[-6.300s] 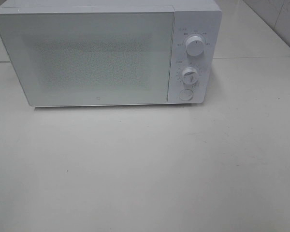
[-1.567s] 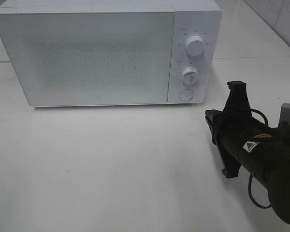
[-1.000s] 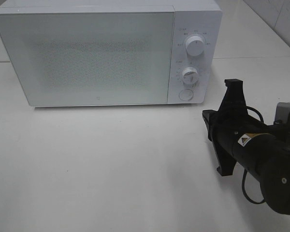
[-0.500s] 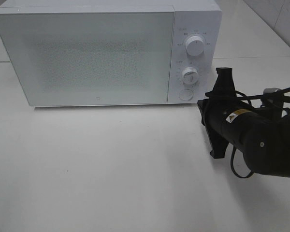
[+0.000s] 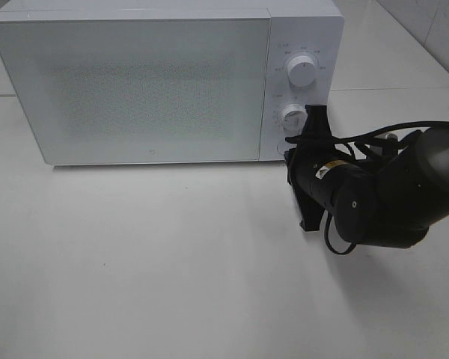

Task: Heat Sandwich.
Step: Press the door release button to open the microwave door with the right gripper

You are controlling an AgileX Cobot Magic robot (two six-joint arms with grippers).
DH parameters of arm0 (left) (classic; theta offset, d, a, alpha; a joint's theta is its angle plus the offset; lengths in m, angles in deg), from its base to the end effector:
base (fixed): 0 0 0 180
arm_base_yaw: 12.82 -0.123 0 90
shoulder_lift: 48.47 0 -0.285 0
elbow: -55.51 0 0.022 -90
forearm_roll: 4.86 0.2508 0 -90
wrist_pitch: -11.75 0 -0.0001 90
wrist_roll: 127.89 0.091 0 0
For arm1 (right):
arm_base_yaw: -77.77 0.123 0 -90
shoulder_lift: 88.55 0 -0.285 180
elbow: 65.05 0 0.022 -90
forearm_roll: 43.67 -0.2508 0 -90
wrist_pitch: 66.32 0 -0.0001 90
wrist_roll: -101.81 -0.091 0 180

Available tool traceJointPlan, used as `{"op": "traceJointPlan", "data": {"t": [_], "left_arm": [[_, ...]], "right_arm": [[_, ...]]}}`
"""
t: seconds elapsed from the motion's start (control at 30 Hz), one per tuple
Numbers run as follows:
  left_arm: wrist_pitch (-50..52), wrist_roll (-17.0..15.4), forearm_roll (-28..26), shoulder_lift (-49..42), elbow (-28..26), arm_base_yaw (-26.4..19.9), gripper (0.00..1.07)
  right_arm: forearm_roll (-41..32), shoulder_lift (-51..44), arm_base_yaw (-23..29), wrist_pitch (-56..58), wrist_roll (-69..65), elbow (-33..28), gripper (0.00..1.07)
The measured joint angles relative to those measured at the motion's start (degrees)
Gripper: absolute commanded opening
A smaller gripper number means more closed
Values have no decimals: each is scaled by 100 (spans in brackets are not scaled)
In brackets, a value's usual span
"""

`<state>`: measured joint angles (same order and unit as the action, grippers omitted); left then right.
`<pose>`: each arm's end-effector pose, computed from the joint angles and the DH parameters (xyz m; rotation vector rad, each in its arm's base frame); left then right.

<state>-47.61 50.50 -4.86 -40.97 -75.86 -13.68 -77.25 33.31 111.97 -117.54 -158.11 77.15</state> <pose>-0.0045 -0.0001 0.2790 -0.0434 2.0152 -0.0083 0.2978 0.1550 0.1046 1.4331 1.5595 1.0985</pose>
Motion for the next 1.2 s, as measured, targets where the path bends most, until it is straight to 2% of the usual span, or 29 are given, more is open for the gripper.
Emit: {"op": "traceJointPlan", "data": {"t": [0.73,1.2], "left_arm": [[0,0,0,0,0,0,101],[0,0,0,0,0,0,101]], "right_arm": [[195,659,-447,286,-40,940,1],[195,733,-453,138,-46,980,1]]}}
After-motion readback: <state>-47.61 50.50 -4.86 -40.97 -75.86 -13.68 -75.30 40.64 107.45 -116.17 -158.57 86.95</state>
